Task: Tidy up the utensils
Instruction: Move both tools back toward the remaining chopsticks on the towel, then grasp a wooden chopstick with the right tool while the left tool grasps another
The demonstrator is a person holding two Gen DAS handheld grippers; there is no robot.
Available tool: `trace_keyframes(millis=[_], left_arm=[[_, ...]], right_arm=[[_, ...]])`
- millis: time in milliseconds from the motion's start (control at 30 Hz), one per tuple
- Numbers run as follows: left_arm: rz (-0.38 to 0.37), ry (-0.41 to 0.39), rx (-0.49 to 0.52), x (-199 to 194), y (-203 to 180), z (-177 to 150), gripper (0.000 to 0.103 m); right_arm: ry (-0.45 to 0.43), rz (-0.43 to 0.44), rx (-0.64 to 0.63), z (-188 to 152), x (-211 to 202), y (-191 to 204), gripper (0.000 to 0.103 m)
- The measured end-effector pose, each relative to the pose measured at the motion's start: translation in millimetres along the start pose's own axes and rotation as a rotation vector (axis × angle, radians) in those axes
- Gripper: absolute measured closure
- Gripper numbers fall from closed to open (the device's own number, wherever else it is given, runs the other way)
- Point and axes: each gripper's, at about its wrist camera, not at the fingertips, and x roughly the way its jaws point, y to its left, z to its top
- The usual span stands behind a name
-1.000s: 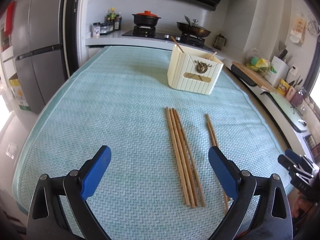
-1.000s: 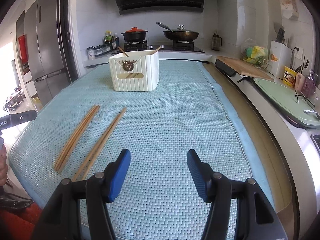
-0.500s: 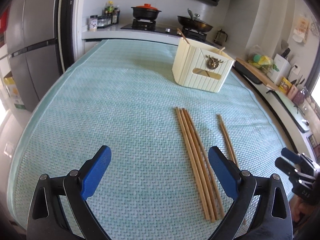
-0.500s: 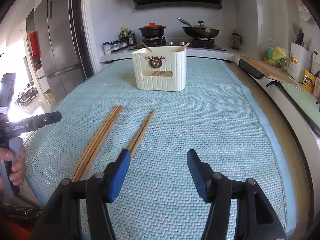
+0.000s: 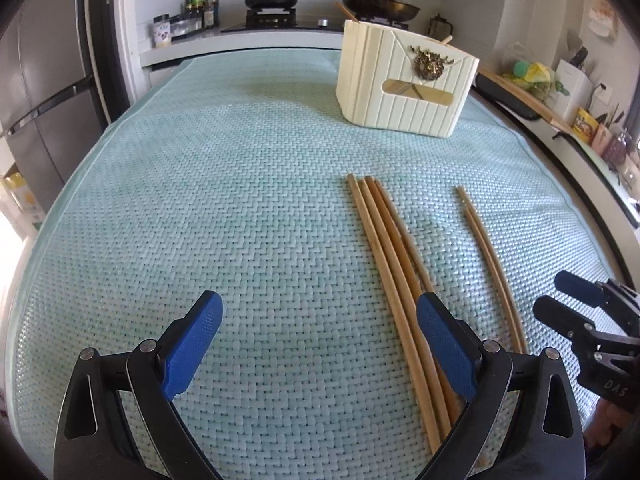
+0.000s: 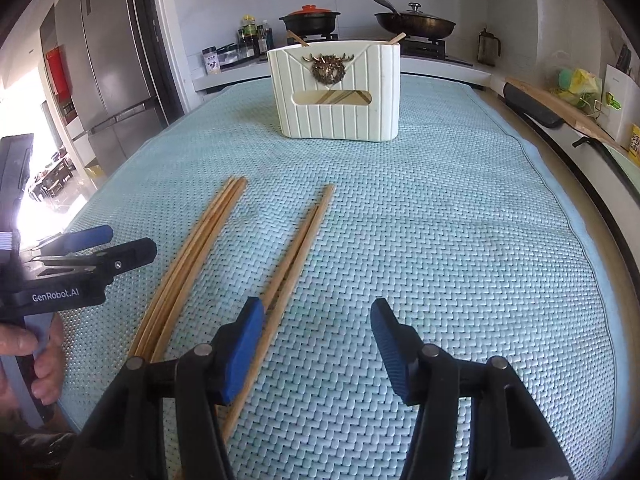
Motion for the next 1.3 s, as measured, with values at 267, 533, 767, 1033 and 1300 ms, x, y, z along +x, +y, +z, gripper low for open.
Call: trace_keyframes(millis=[267, 533, 767, 1033, 1300], left_arm=[[0.016, 0.033, 0.003, 8.2, 2.2, -3.8, 0.005], [0.019, 0.052, 0.006, 14.3, 3.3, -3.5, 0.005], [0.022, 0.066, 0.008, 24.4, 3.5, 9.3, 0.005], [0.004, 0.083, 0.026, 20.5, -0.2, 4.8, 0.005], [0.021, 0.094, 0.039, 25.1, -5.1, 8.8, 0.005]], right_arm=[[0.034, -0.016, -0.051, 1.1, 12.6, 7.6, 0.046], [0.060, -0.069, -0.101, 3.2, 22.4, 13.4, 0.046], [0.062, -0.062, -0.129, 21.1, 36.7, 14.5, 0.076], [0.065, -0.080, -0.095, 22.5, 36.3, -1.4, 0.080], [0.063, -0.123, -0.073, 11.3, 24.6, -20.8, 0.080]])
